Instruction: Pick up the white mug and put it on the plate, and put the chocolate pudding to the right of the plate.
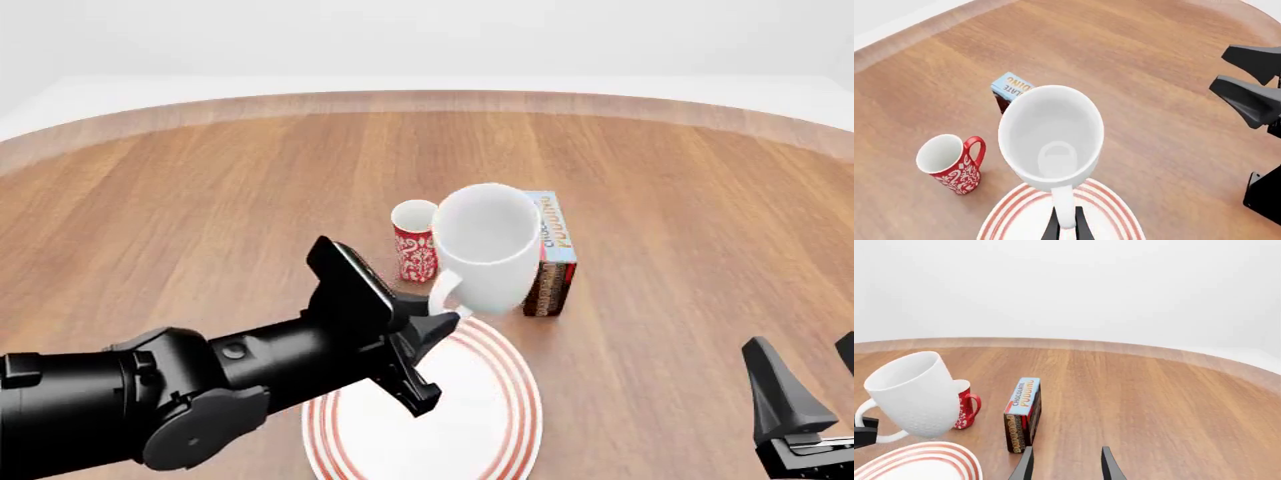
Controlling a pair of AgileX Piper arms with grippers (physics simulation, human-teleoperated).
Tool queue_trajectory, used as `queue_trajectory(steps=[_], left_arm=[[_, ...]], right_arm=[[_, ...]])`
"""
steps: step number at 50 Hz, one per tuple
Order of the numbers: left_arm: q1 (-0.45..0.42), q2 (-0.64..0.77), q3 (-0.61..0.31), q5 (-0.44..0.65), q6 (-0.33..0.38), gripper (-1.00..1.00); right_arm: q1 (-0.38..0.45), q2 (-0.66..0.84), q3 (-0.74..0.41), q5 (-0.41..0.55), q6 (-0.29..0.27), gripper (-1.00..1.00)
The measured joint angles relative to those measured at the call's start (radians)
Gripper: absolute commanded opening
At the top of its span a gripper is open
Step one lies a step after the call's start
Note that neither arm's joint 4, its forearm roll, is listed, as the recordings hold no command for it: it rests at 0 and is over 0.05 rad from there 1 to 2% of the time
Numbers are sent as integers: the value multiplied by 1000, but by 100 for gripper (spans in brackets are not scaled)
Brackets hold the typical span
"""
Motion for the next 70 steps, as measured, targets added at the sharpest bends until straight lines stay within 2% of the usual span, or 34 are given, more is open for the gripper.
queue_trajectory(steps=[29,70], left_arm=[[80,-123,159,-32,-51,-100],[83,-134,285,-66,-158,-100]], right_arm=[[1,-1,0,-3,-3,100],[3,-1,-1,-4,-5,100]])
